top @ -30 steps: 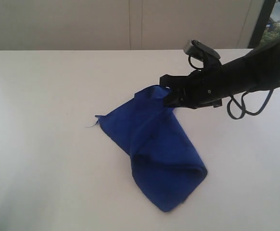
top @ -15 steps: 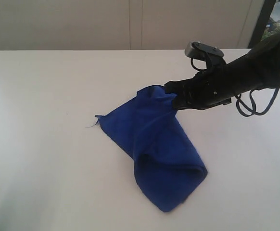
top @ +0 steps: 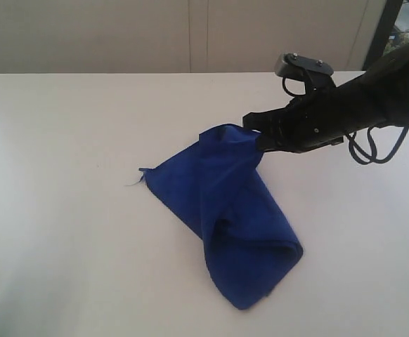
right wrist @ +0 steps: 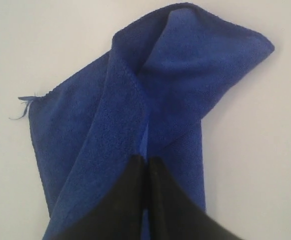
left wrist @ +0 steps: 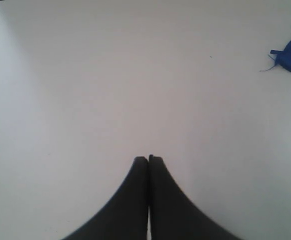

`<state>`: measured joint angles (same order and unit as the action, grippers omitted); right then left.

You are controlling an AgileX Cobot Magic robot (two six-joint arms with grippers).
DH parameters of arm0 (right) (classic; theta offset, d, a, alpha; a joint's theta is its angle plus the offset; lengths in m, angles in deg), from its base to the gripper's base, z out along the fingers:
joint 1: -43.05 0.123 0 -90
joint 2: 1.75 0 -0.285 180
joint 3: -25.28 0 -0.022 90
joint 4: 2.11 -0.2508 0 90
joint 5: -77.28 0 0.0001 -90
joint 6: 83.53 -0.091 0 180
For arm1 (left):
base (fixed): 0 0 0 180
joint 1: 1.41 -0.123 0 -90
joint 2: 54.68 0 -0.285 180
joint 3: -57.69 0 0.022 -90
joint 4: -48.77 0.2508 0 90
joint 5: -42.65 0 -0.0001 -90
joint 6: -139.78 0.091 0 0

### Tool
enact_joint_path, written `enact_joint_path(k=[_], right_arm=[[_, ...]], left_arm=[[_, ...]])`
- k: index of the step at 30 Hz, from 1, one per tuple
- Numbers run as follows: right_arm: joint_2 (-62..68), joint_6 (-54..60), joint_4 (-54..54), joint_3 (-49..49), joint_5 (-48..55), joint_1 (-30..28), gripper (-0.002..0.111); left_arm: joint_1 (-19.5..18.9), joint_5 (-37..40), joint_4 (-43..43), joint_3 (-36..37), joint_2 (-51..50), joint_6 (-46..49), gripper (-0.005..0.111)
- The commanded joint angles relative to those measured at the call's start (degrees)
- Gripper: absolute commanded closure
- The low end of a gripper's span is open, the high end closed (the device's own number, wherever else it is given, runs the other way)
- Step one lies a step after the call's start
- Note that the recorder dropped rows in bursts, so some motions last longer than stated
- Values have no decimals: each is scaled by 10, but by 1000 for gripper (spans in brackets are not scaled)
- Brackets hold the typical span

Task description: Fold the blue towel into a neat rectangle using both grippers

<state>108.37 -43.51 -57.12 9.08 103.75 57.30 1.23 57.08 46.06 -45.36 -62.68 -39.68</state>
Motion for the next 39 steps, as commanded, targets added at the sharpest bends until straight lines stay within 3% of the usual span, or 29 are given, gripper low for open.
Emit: enact_joint_path(k=[1, 9, 12, 14, 17, 21, 28, 31, 35, 37, 39], right_arm=[[-5, -2, 11, 2, 1, 0, 108], [-5, 1, 11, 2, 0, 0, 108], [-5, 1, 11, 2, 1, 0, 108], [-5, 1, 11, 2, 4, 0, 108], [-5, 1, 11, 2, 3, 0, 108], [-5, 1, 11, 2, 3, 0, 108], [-5, 1, 11, 2, 1, 0, 108], [-5, 1, 11, 2, 1, 0, 108], [-5, 1, 11, 2, 1, 0, 108], [-5, 1, 11, 2, 1, 0, 108], [-5, 1, 11, 2, 1, 0, 108]], left_arm=[[-2, -21, -31, 3, 2, -23, 107], [-2, -230, -32, 3, 2, -36, 107], [-2, -272, -32, 3, 2, -40, 107], [-2, -288, -32, 3, 2, -103, 107], [-2, -257, -32, -3, 2, -138, 107], [-2, -105, -32, -99, -54, -122, 107], [-2, 90, -23, -289, -297, -90, 107], [-2, 121, -28, -333, -415, -60, 107], [-1, 81, -61, -380, -616, -24, 107], [27, 30, -68, -416, -718, -5, 107], [81, 18, -76, -485, -839, -5, 107]])
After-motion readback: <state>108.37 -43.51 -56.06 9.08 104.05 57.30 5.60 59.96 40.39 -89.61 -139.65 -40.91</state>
